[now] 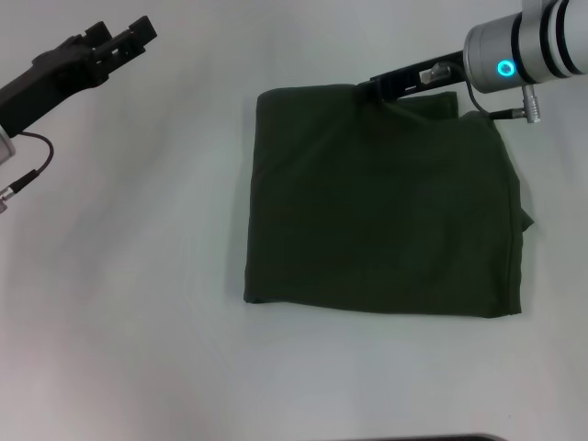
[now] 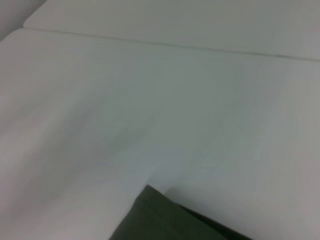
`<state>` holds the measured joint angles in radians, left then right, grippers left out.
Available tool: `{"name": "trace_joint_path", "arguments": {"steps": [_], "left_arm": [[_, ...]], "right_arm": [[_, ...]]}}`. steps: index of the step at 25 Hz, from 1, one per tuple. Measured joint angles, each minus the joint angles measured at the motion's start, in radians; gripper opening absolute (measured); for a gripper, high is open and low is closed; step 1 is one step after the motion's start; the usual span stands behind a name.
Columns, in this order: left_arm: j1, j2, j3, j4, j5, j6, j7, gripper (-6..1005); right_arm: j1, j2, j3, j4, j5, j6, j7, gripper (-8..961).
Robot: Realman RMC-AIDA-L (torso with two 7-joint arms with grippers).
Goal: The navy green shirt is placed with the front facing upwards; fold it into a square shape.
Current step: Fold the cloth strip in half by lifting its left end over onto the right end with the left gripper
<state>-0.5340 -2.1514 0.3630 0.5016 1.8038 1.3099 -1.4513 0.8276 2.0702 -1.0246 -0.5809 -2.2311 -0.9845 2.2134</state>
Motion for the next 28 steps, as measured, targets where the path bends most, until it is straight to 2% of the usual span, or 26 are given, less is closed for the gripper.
{"name": "trace_joint_path", "arguments": {"steps": [12,21,24,28], "left_arm": [[0.001,-0.001,-0.001,0.000,-0.001,0.001,0.000,948],[0.005,-0.001,-0.004,0.000,-0.003,0.001,0.000,948],[0.005,-0.001,-0.003,0.000,-0.004,0.000,0.000,948],[0.005,-0.001,-0.001,0.000,-0.004,0.000,0.000,948]], "right_arm": [[0.042,0.012,-0.008,0.009,-0.006,0.059,0.001,51],[0.031,0.013,-0.007,0.012,0.000,0.085,0.001,60],[0.023,0.015,-0.002,0.012,0.002,0.109,0.001,281],[-0.004,0.016,0.008,0.007,0.010,0.165,0.003,378]]}}
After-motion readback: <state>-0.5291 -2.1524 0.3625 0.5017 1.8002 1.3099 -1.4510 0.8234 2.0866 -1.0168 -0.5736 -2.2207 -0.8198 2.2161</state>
